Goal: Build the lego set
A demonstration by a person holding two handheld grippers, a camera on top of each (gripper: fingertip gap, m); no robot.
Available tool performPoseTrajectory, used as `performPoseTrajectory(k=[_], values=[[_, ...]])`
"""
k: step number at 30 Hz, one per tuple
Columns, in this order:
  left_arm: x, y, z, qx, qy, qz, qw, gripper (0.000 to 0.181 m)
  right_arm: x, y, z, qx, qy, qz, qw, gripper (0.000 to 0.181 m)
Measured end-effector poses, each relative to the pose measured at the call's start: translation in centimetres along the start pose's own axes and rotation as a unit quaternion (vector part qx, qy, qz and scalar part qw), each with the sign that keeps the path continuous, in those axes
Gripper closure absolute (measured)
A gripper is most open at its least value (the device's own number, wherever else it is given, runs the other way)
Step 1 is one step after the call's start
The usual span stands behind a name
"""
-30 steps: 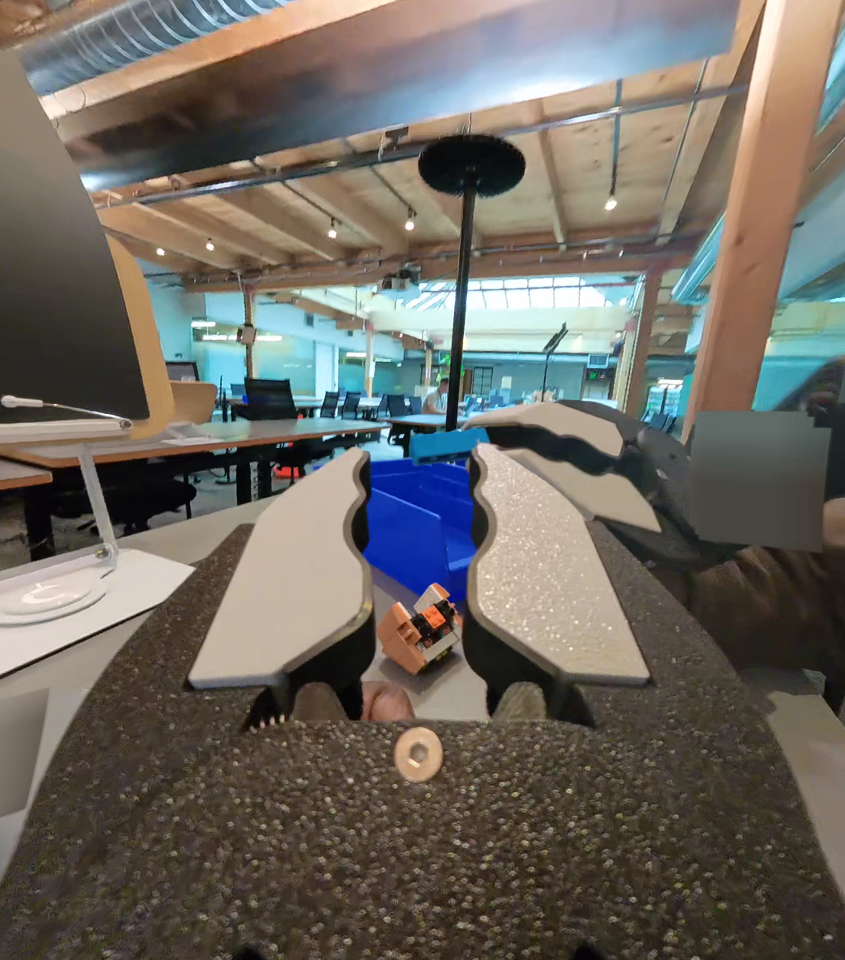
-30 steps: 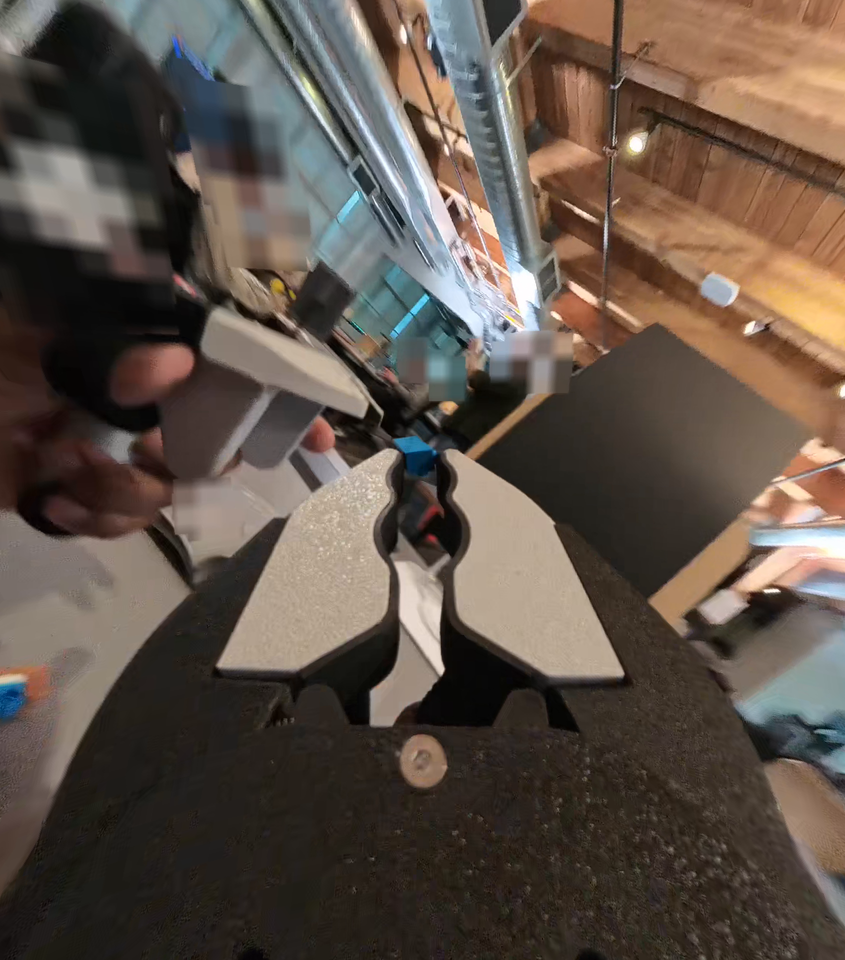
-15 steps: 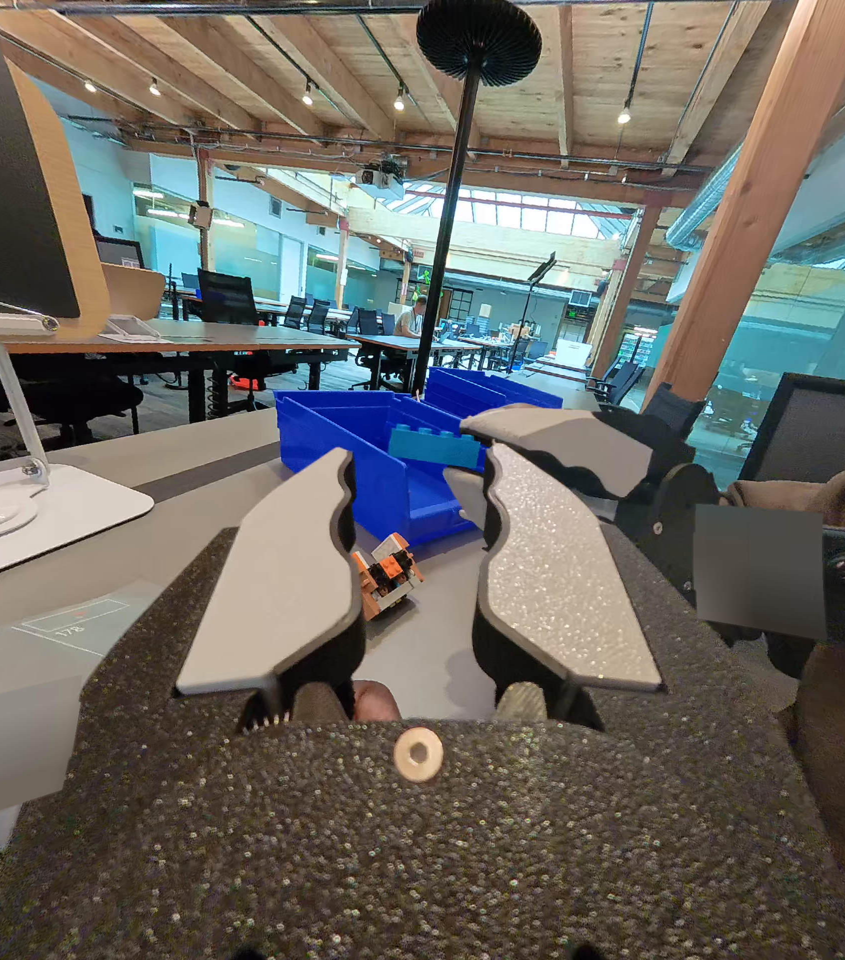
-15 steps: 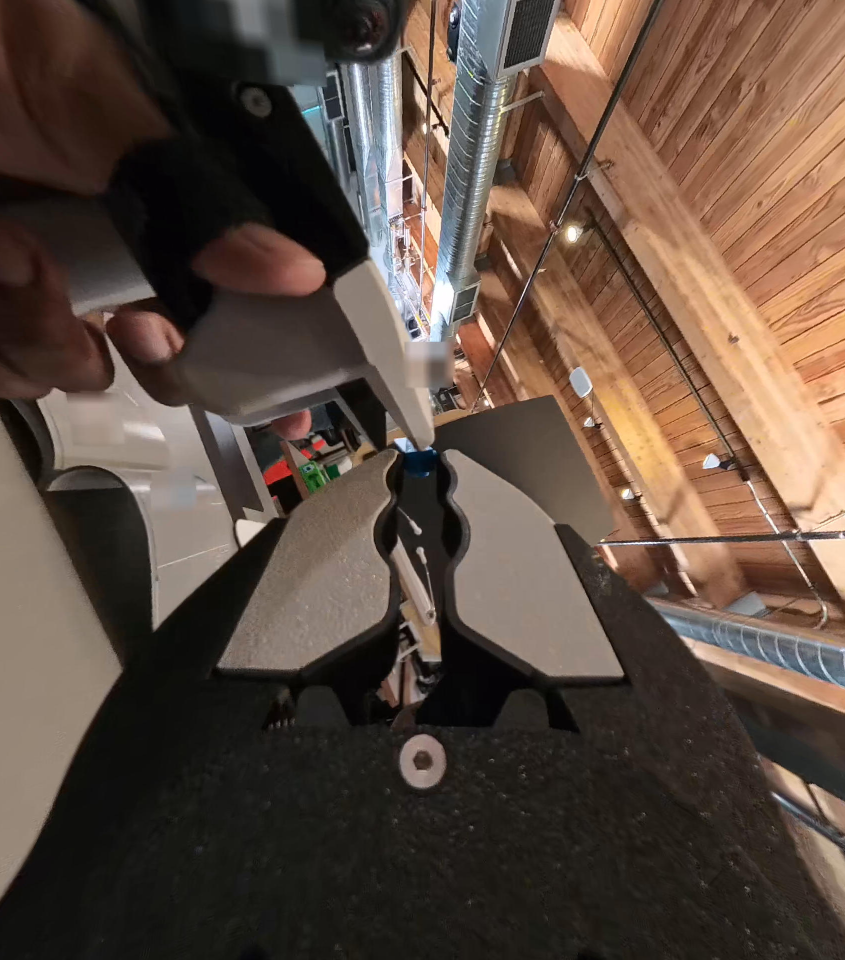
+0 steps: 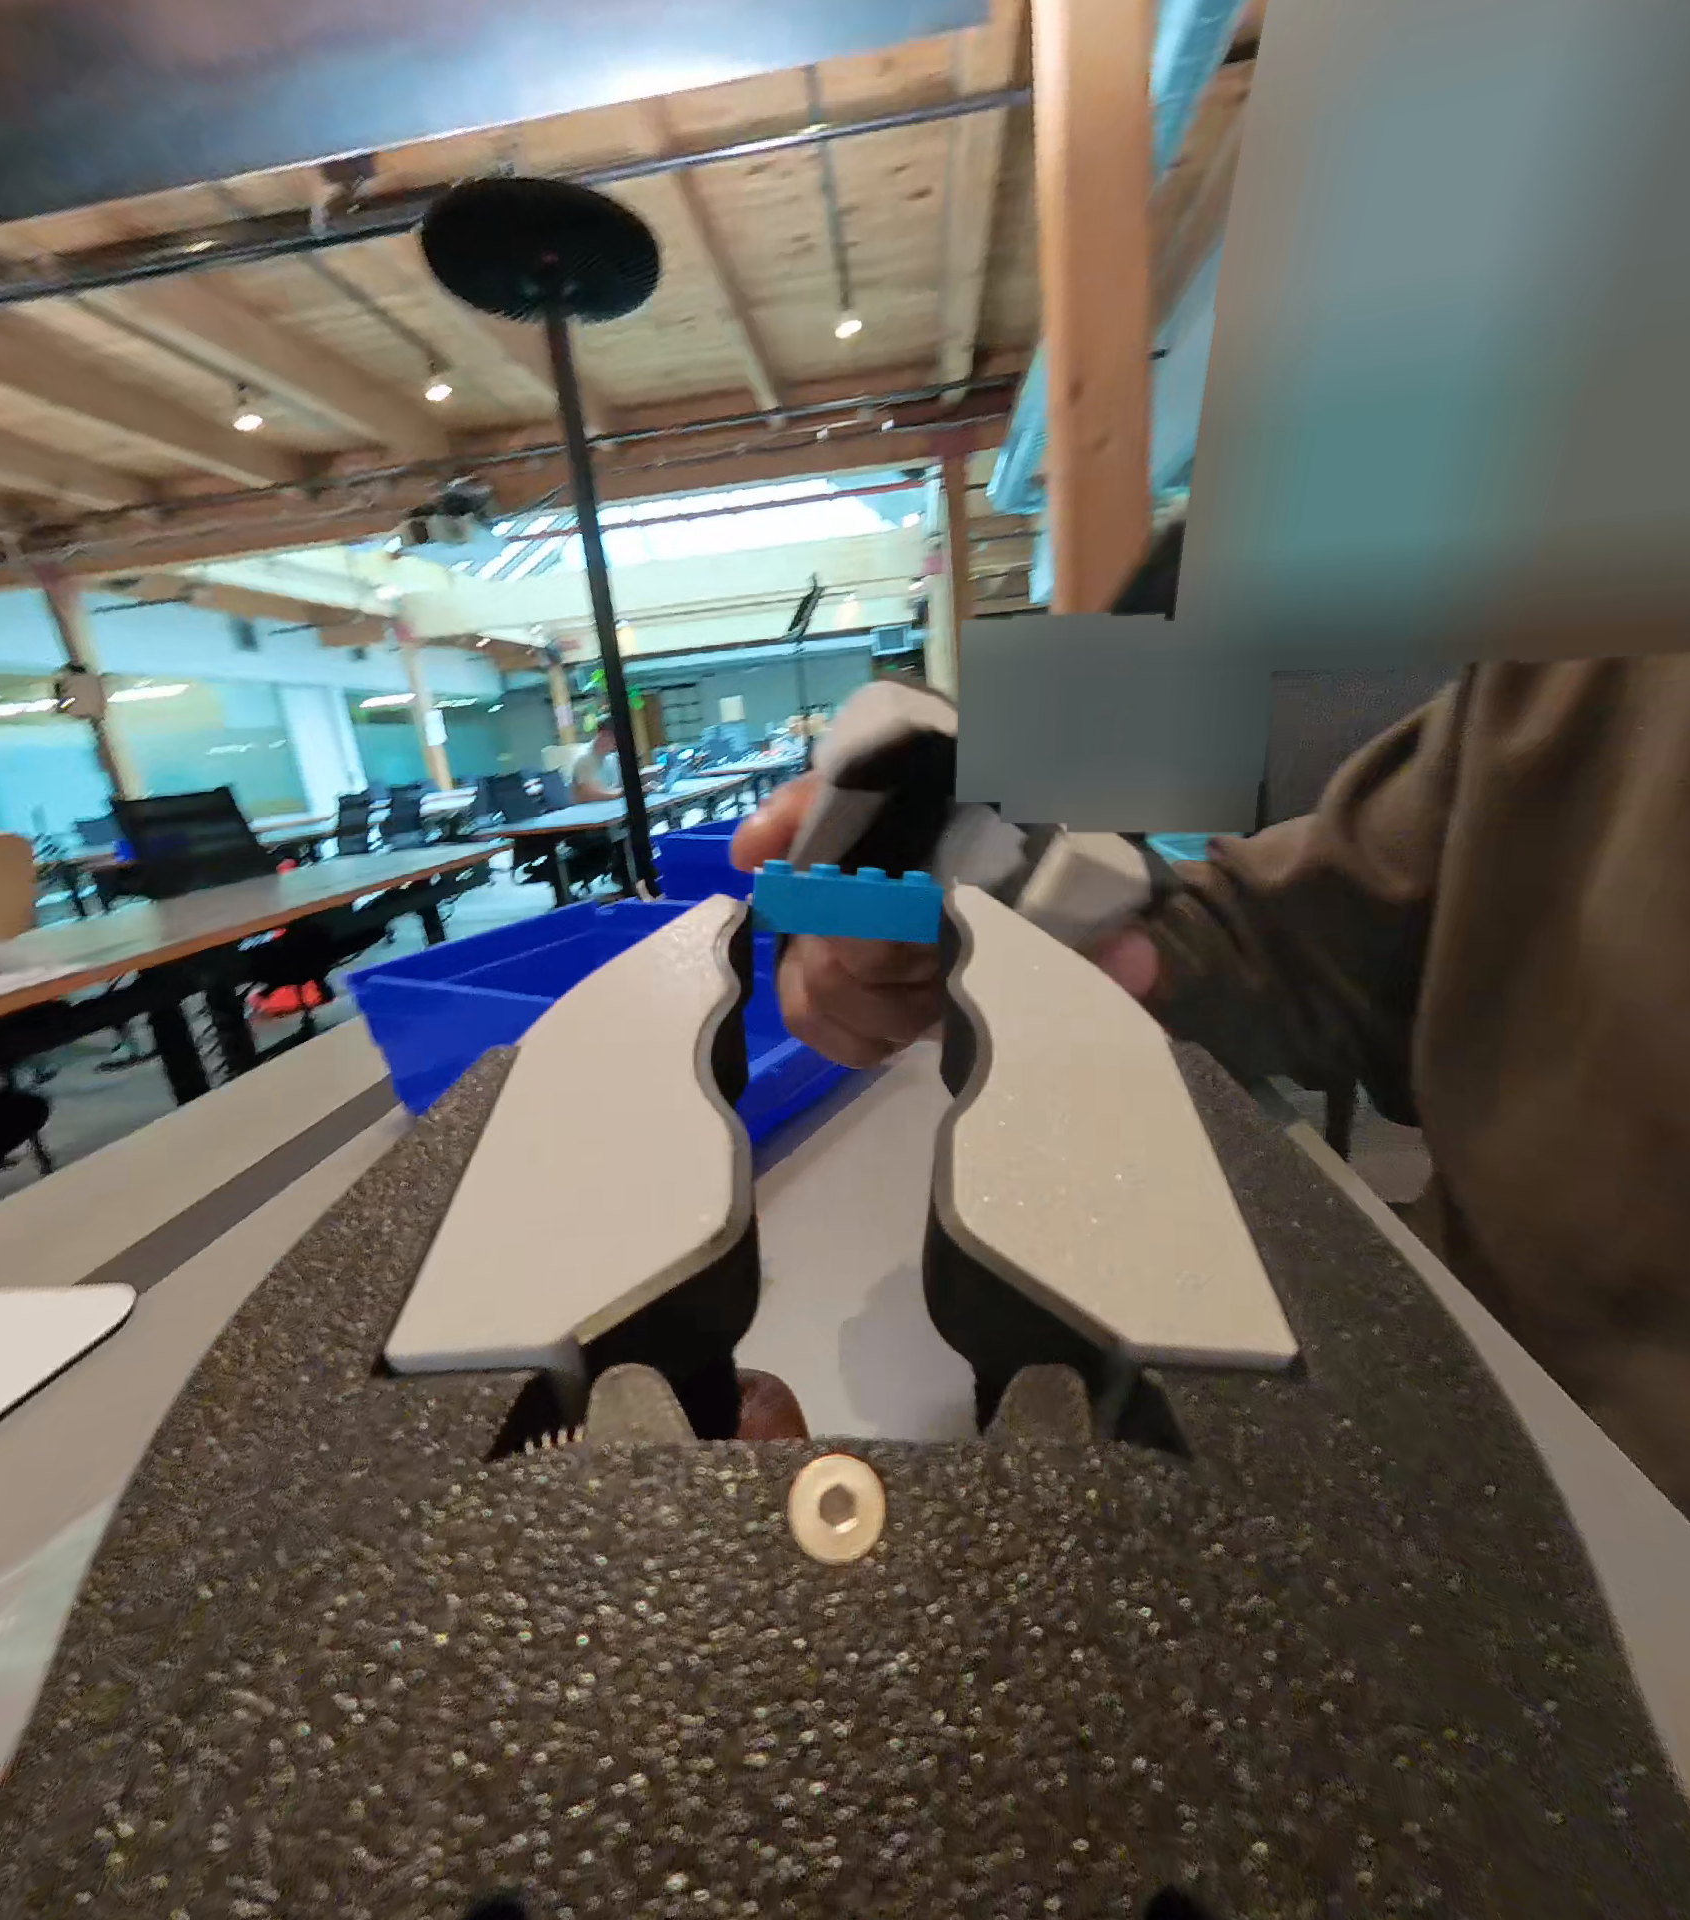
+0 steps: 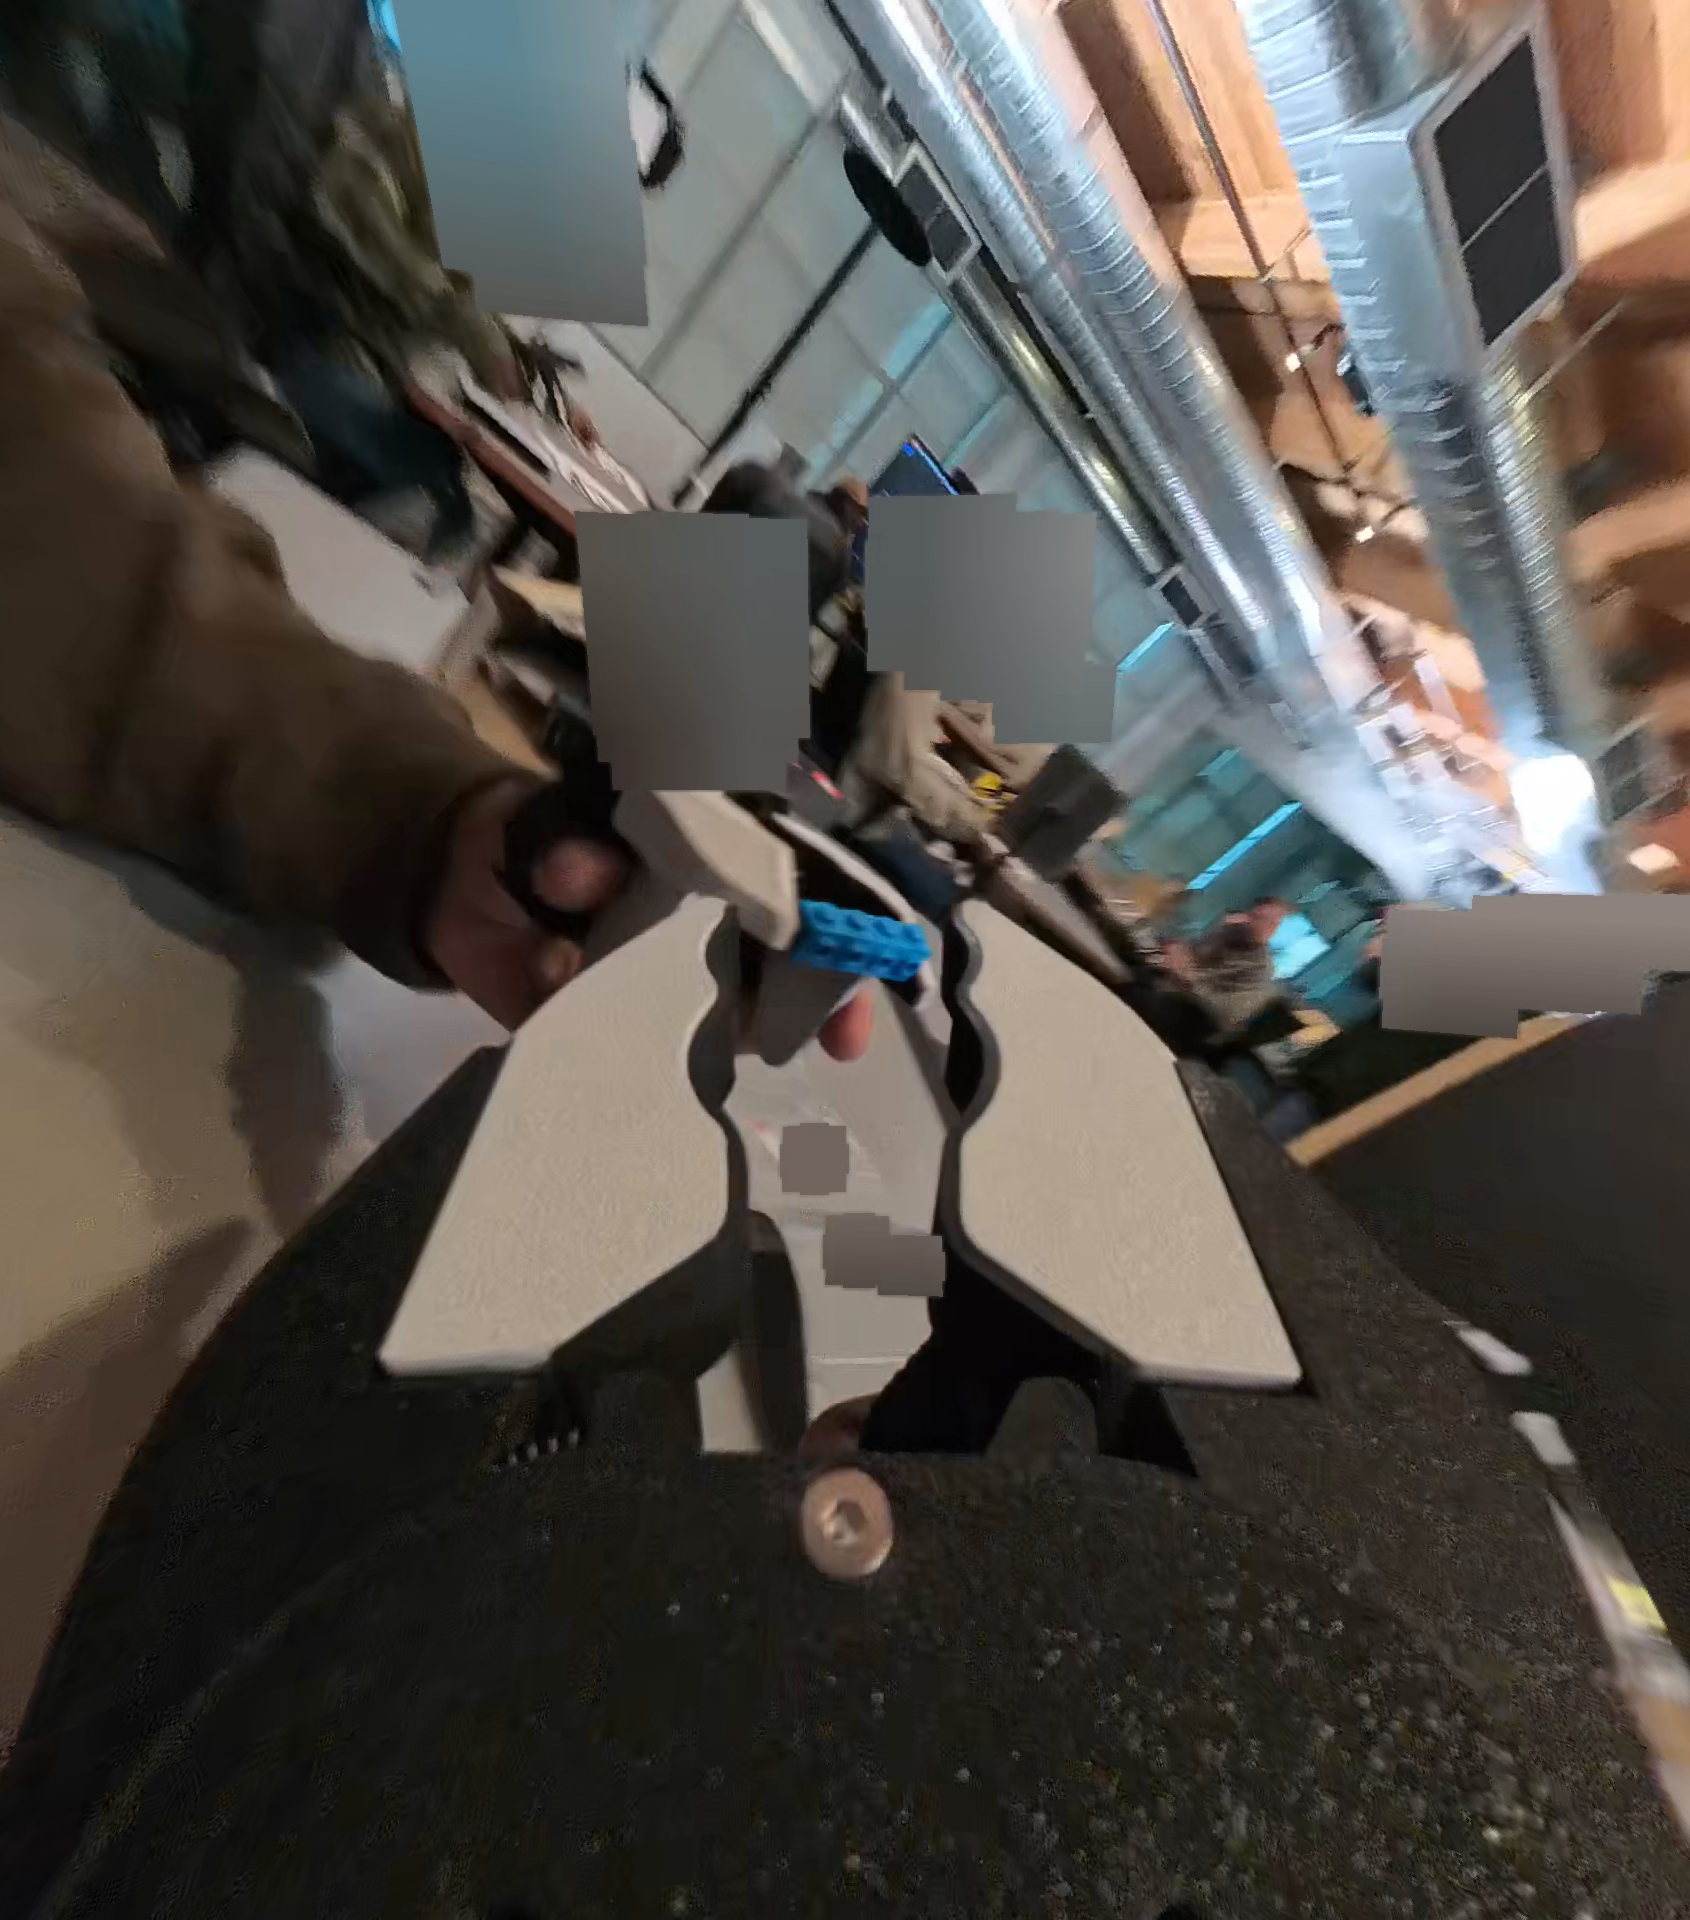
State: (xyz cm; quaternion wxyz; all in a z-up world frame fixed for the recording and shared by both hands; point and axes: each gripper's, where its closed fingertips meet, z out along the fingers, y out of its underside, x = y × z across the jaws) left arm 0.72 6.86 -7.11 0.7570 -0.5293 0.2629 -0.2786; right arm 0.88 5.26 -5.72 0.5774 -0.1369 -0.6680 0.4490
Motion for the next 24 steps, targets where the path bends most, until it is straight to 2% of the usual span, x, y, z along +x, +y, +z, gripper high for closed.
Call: performPoseTrajectory(k=[3,6,10,24], values=[[1.2,-0.2,-0.2,0.009,0.038,0.02,0.999,0.148,0.3,-0.1,-0.4,0.007,-0.044,0.091,0.995,0.144],[1.9,0.4,0.0,-0.01,0.05,0.052,0.997,0.147,-0.2,0.2,-0.5,0.004,-0.075,0.127,0.989,0.144],[2.3,1.2,0.3,-0.035,0.05,0.079,0.995,0.147,-1.2,0.7,-0.5,-0.008,-0.103,0.128,0.986,0.146],[3.9,2.2,0.5,-0.061,0.107,0.035,0.992,0.147,-3.6,0.8,-1.2,-0.018,-0.201,0.18,0.963,0.146]])
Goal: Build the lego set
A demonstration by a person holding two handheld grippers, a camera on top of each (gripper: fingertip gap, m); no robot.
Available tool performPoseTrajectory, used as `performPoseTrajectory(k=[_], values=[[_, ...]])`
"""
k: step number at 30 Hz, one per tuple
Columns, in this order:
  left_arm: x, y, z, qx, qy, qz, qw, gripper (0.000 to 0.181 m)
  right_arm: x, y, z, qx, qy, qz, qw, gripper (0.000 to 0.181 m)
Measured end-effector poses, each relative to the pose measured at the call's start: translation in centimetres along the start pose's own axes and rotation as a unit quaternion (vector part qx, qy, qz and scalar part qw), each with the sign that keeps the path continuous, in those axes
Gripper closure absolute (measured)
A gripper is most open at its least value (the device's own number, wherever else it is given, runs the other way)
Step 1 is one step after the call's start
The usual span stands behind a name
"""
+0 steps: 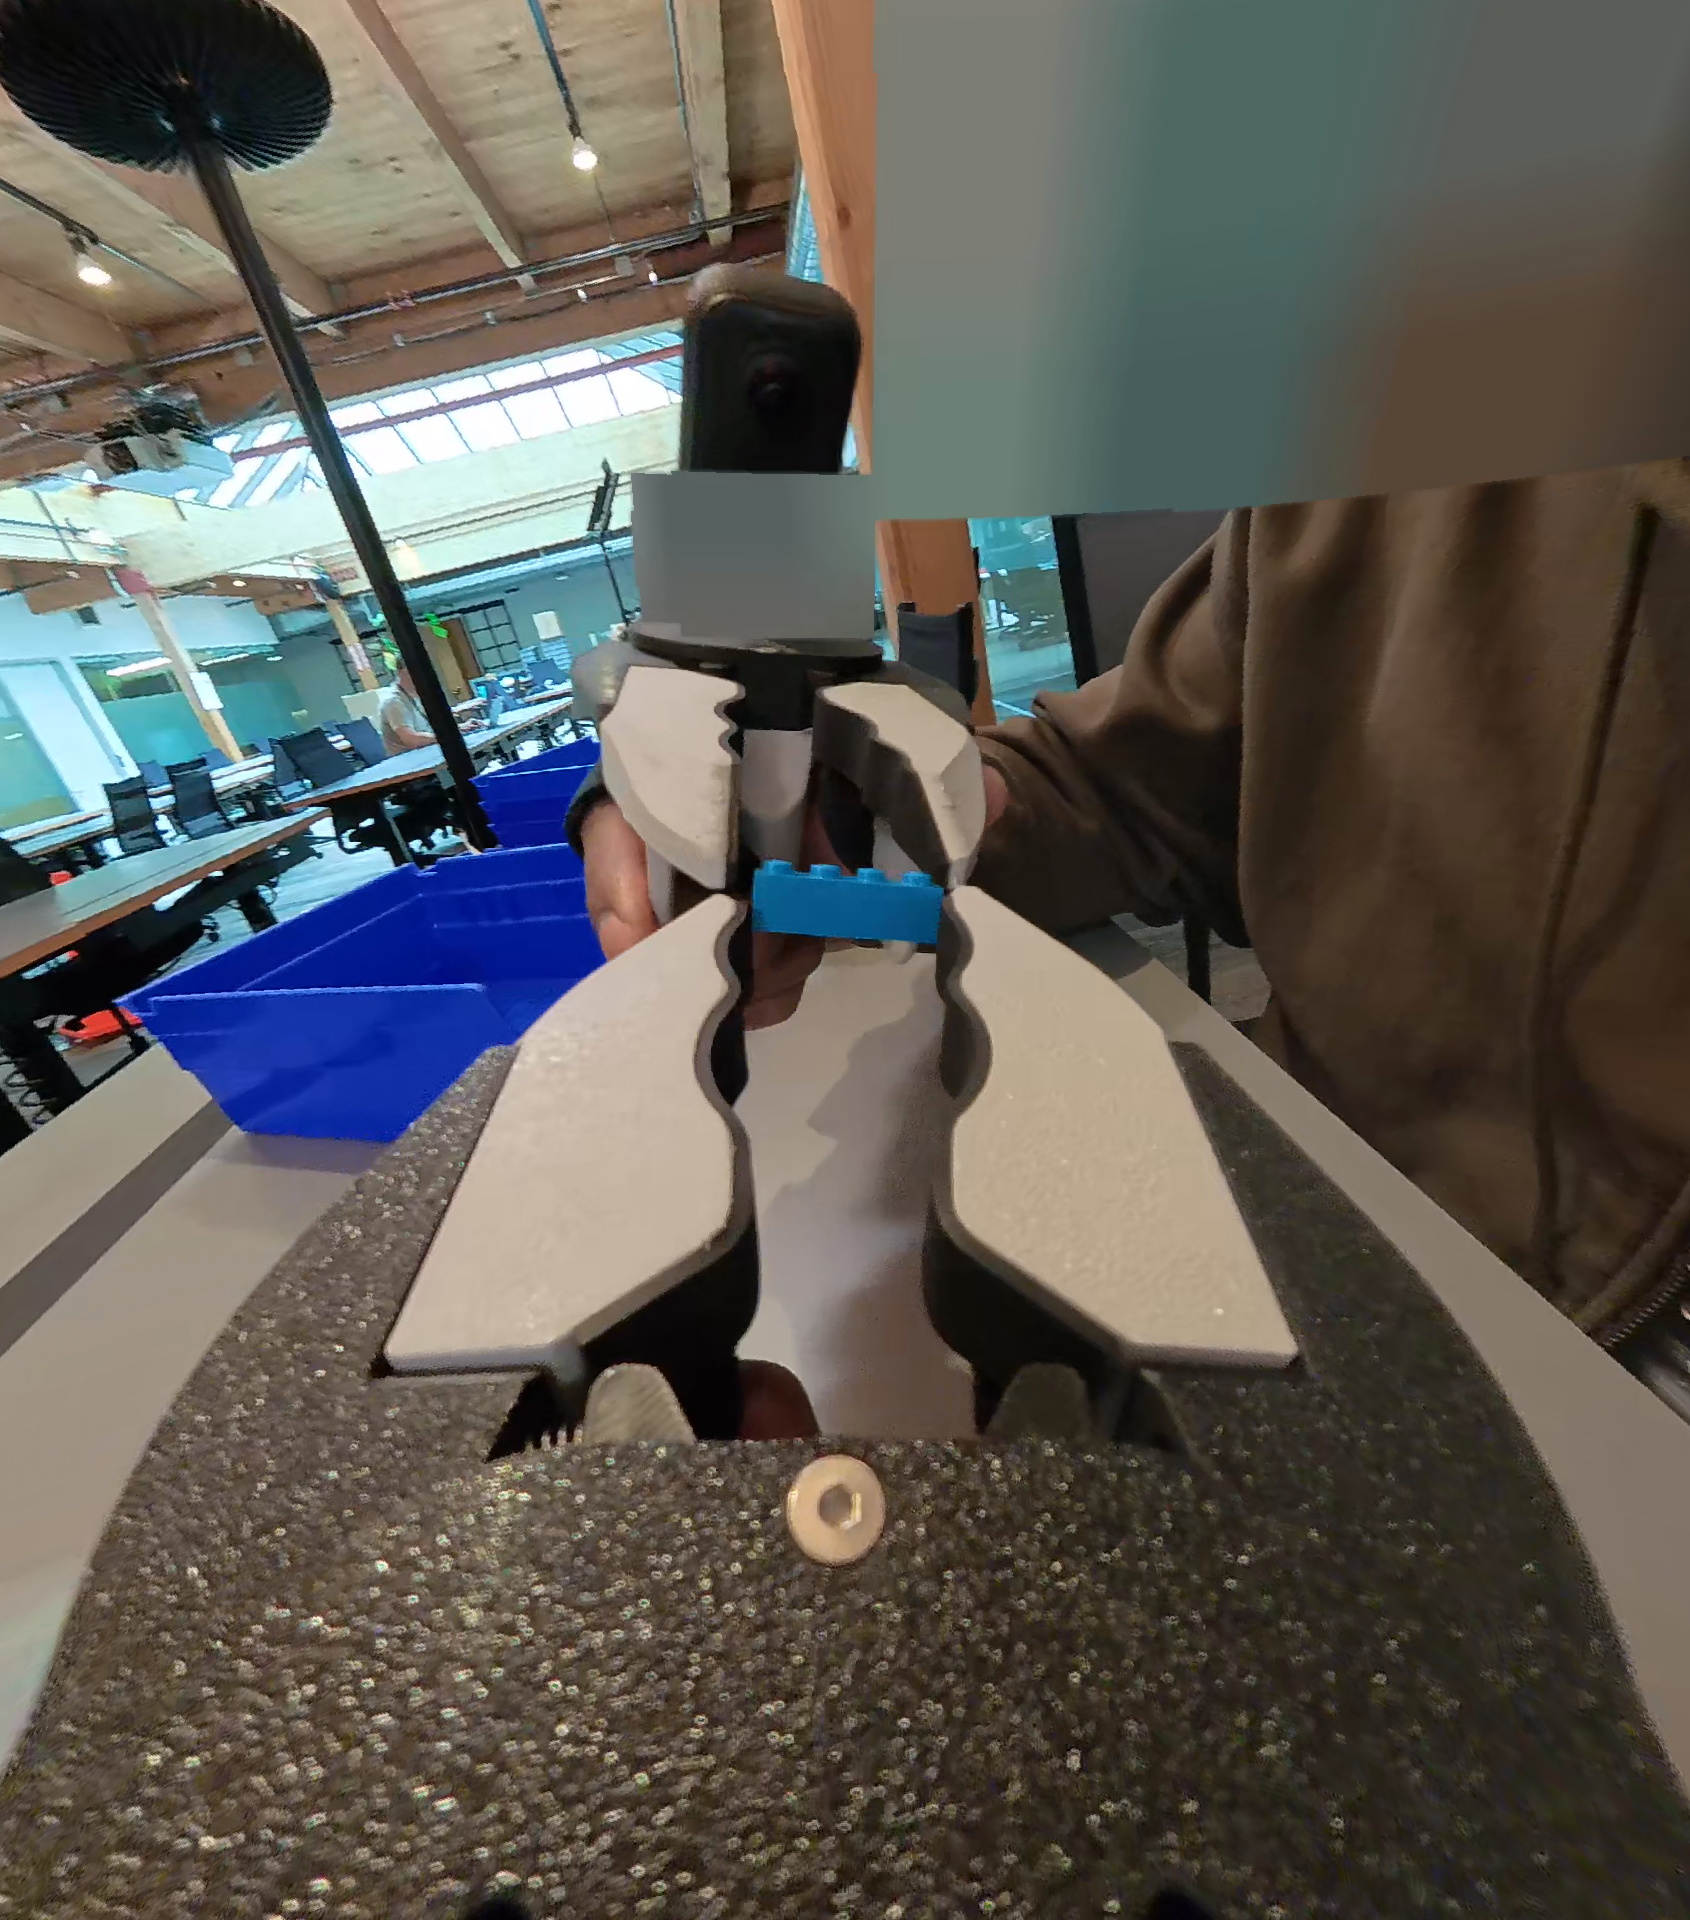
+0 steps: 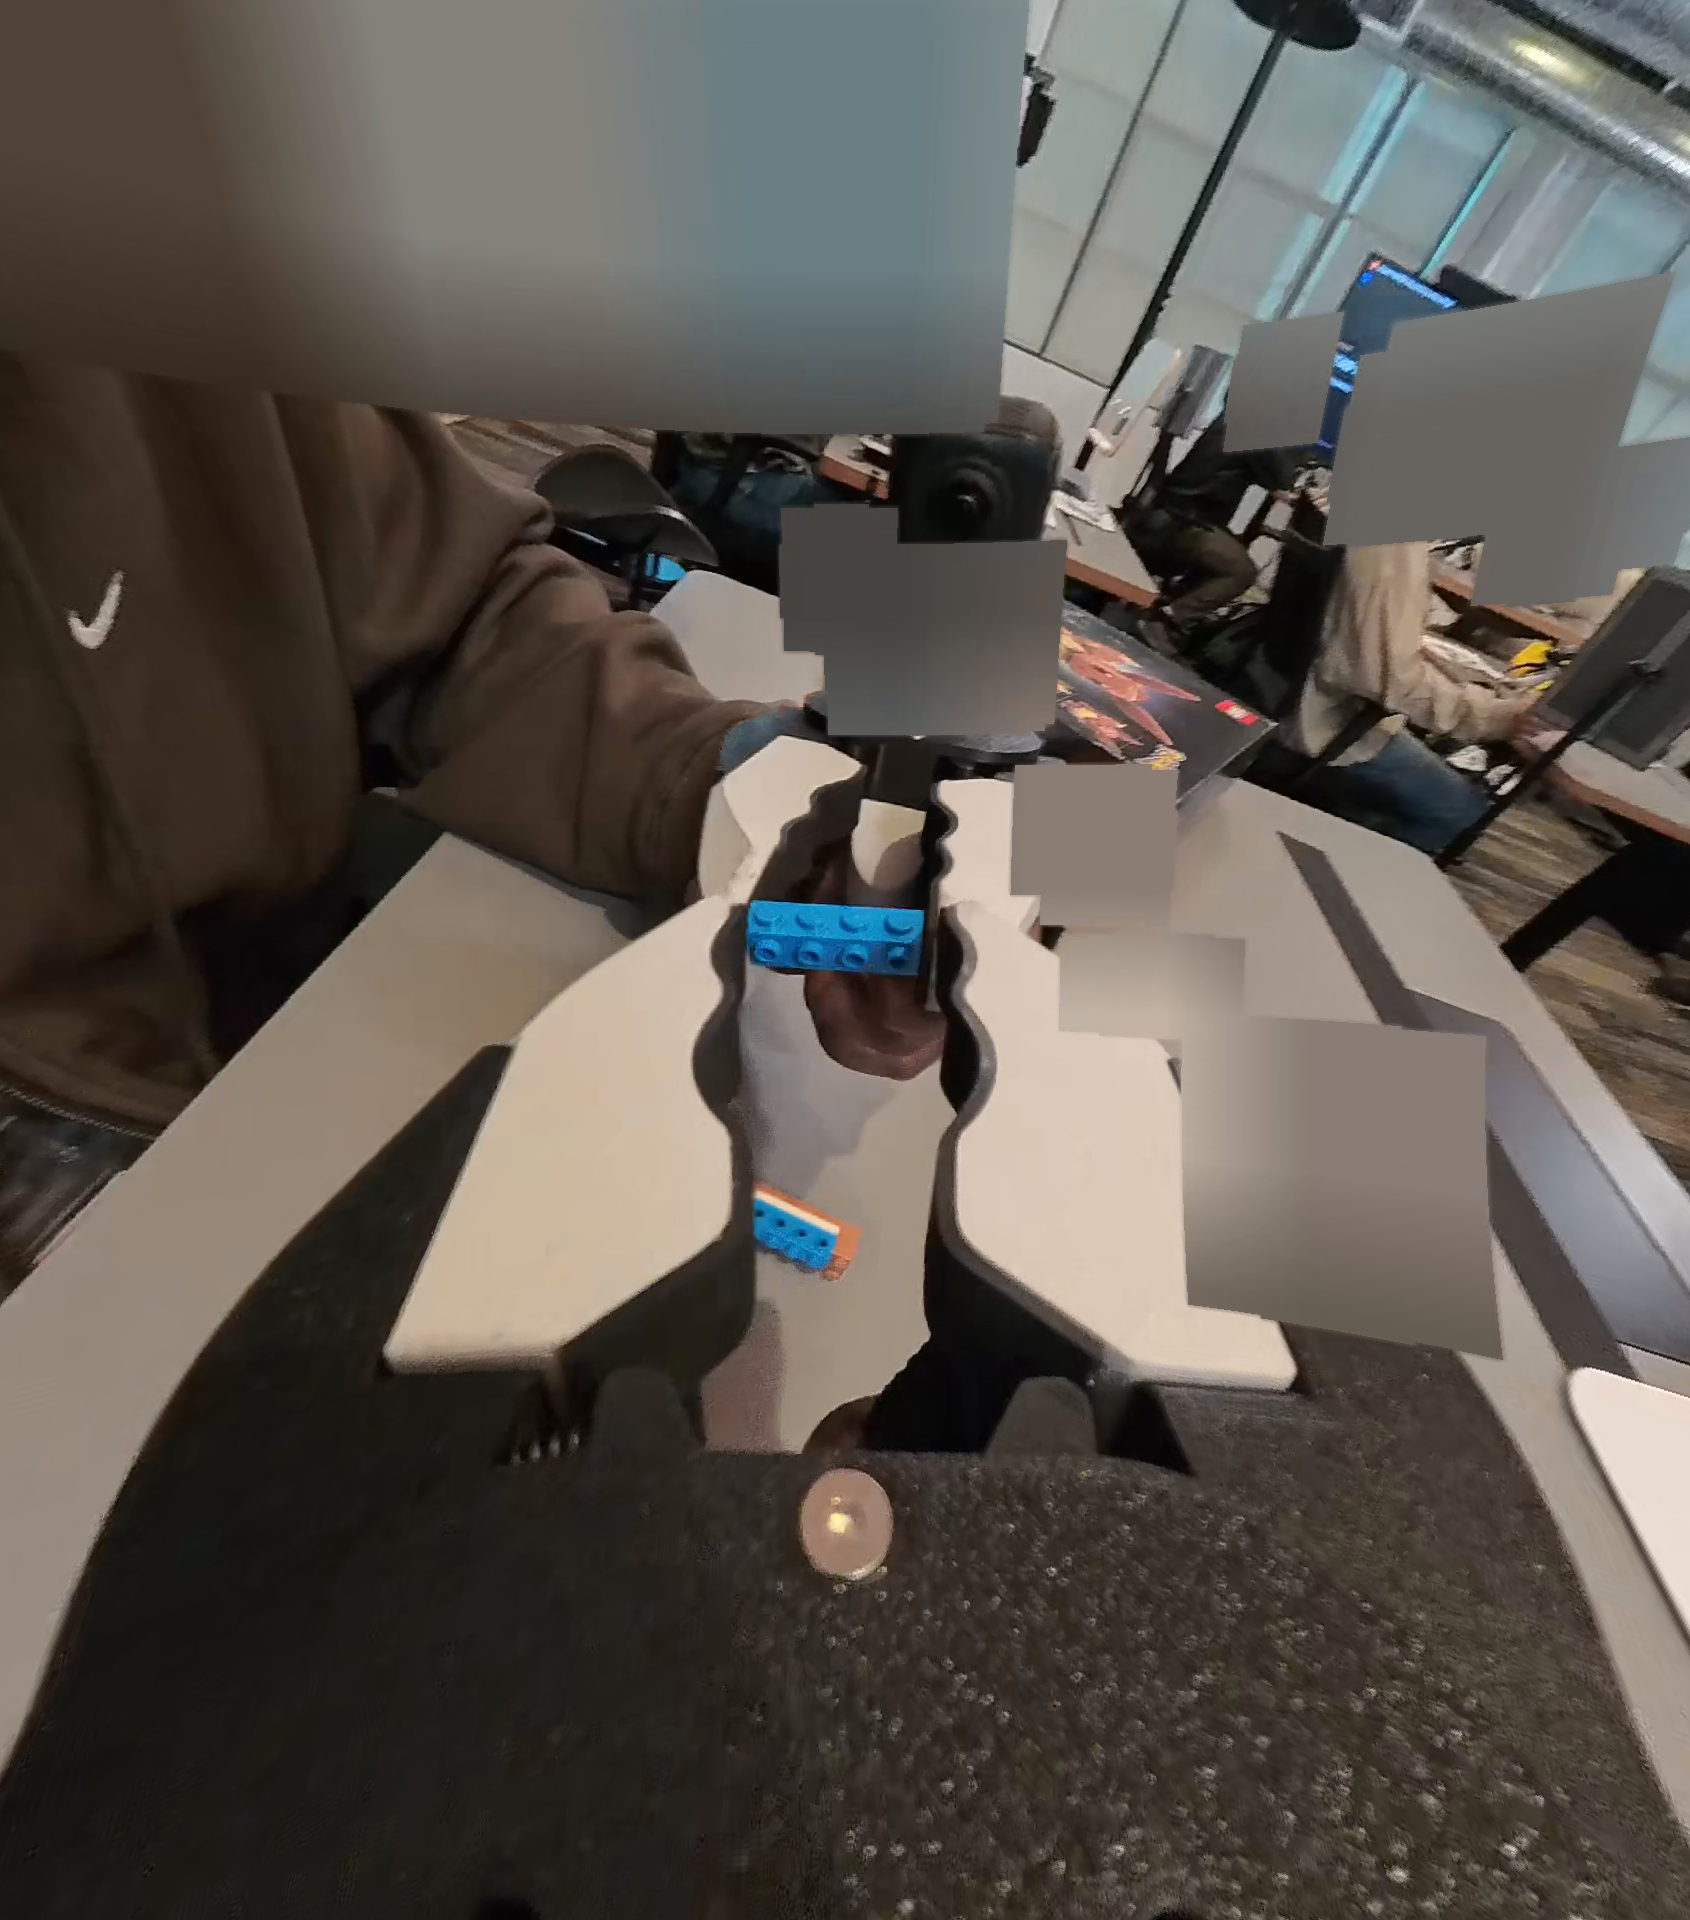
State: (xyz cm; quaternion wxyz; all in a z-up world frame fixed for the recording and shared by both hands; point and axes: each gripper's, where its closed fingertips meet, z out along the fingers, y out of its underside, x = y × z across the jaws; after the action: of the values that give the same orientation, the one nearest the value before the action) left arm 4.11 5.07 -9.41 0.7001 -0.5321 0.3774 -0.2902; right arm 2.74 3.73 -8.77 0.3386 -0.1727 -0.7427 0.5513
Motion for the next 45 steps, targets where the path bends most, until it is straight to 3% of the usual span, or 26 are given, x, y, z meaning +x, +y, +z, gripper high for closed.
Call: performPoseTrajectory(k=[5,25,30,38,45], values=[[0.5,0.1,0.1,-0.003,0.015,-0.007,1.0,0.147,-0.6,0.1,0.0,0.005,-0.027,0.026,0.999,0.148],[-0.3,-0.3,0.1,0.015,-0.005,-0.049,0.999,0.147,0.5,0.0,-0.4,0.009,0.008,0.014,1.0,0.153],[-0.4,-0.7,0.2,0.05,0.0,-0.091,0.995,0.147,1.0,-0.5,-0.7,0.028,0.017,0.021,0.999,0.161],[-1.8,-2.3,-0.5,0.172,-0.013,-0.204,0.964,0.148,1.4,-1.1,-0.7,0.026,0.066,-0.046,0.996,0.149],[-2.0,-2.7,-0.8,0.216,-0.013,-0.222,0.951,0.148,1.7,-0.9,-0.2,0.01,0.099,-0.06,0.993,0.145]])
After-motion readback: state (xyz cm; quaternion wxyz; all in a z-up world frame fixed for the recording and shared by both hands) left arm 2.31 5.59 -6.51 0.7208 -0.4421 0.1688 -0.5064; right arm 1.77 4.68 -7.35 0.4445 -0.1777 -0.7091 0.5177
